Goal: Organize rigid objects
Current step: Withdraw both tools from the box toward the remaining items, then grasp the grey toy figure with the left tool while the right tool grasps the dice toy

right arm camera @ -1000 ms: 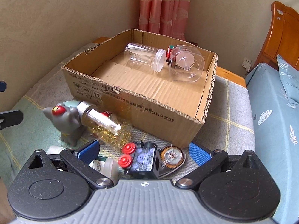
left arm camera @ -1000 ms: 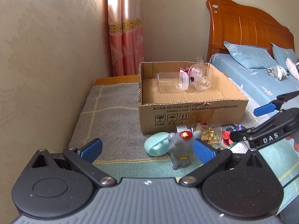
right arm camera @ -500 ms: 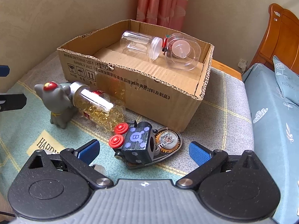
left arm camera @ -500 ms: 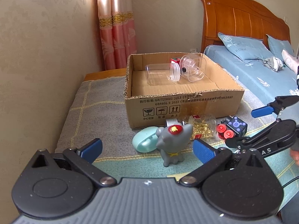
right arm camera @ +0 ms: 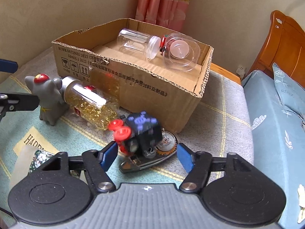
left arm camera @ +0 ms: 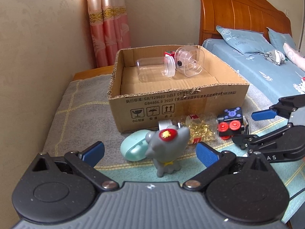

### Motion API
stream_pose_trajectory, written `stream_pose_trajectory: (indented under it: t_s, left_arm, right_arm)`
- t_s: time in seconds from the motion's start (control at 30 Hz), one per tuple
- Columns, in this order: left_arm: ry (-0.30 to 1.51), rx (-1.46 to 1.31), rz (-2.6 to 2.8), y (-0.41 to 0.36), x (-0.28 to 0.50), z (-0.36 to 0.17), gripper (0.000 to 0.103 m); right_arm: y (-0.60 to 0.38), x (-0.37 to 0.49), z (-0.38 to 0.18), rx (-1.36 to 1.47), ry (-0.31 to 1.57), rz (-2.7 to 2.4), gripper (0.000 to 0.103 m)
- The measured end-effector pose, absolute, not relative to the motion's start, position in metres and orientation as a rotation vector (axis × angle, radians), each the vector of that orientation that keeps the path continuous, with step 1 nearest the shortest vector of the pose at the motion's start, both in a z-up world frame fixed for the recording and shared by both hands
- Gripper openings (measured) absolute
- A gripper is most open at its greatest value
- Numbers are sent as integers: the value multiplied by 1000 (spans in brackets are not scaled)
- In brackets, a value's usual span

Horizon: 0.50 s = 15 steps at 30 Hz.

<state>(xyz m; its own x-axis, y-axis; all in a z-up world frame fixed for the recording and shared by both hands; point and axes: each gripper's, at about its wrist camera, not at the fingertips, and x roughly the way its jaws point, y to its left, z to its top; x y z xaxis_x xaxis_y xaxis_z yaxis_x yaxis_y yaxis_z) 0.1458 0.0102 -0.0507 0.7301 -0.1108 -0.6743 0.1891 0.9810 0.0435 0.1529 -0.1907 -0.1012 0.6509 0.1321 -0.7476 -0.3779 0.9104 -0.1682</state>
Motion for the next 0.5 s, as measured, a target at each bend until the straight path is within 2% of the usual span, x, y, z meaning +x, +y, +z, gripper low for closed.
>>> stream_pose_trajectory:
  t_s: [0.1, 0.27, 0.4, 0.47, 0.5]
  left_arm:
    - [743, 112, -176, 2, 151, -55, 95]
    - [779, 122, -184, -9, 161, -66, 71]
    - [785, 117, -165, -10, 164, -71, 68]
    - [777, 115, -159, -8, 164, -69, 57]
    - [775, 110, -166, -7, 164, -68, 55]
  right_arm:
    - [-194, 153, -101, -305, 814, 297, 69]
    - [-193, 154, -99, -301, 791, 335, 69]
    - [-189, 159, -100, -320, 769, 363, 69]
    - [-189, 163, -100, -319, 762, 379, 69]
    - [-188, 165, -100, -319, 761, 388, 69]
